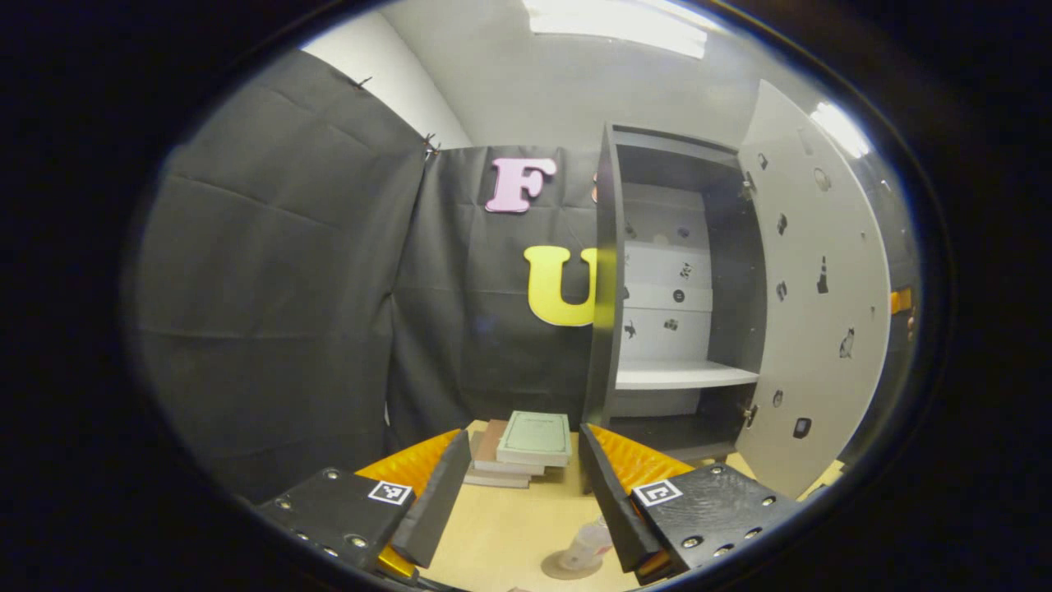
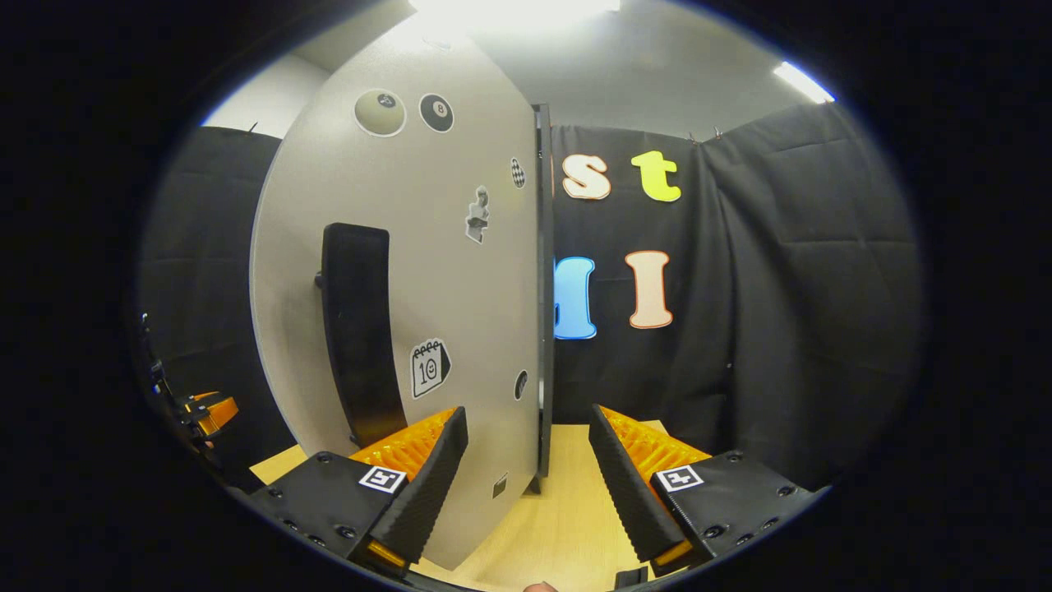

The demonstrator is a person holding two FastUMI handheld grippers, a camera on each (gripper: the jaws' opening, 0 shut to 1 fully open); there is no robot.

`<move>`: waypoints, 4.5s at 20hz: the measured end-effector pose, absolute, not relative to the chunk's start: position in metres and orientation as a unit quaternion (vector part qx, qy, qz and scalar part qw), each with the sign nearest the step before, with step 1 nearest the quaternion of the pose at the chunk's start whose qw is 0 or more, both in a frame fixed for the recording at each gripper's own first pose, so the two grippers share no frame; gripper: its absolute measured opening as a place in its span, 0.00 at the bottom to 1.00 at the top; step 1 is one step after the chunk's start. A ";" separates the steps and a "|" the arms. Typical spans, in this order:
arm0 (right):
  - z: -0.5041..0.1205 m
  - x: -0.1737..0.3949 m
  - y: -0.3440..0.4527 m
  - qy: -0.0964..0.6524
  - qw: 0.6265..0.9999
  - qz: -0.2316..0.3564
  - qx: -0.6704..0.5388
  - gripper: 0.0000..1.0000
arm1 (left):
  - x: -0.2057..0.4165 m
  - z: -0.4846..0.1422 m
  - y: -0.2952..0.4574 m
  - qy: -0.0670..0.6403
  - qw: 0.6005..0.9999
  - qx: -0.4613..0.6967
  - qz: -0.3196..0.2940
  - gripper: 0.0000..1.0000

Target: Open the cabinet door with the right hand, grasp the bottle in the cabinet with the left hand and place it on the coaster, then close the cabinet door with the right hand.

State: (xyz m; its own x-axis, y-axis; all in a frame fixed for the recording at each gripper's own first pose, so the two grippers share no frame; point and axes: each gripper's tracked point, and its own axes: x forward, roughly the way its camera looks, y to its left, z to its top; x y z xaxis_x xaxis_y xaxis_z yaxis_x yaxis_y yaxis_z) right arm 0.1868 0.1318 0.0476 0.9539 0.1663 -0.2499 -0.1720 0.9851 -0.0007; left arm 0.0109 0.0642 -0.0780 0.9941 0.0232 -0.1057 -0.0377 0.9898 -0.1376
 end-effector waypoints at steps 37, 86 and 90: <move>0.047 0.285 0.321 0.083 0.977 0.192 0.041 0.95 | -0.039 -0.073 0.196 0.053 0.992 -0.047 0.107 0.80; 0.073 0.127 0.075 0.033 0.997 0.068 -0.003 0.98 | 0.084 0.019 -0.016 0.028 0.997 -0.041 -0.066 0.80; 0.061 0.119 0.062 0.041 0.997 0.062 -0.010 0.98 | 0.086 0.021 -0.015 0.023 0.997 -0.031 -0.060 0.80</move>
State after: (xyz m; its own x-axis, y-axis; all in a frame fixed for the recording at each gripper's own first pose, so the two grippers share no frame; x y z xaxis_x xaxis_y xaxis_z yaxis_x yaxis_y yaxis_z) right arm 0.1186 0.0622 0.0611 0.9889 0.1230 -0.0832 -0.1246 0.9921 -0.0151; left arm 0.0856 -0.0150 0.0211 0.9916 -0.1219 -0.0427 0.1190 0.9908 -0.0644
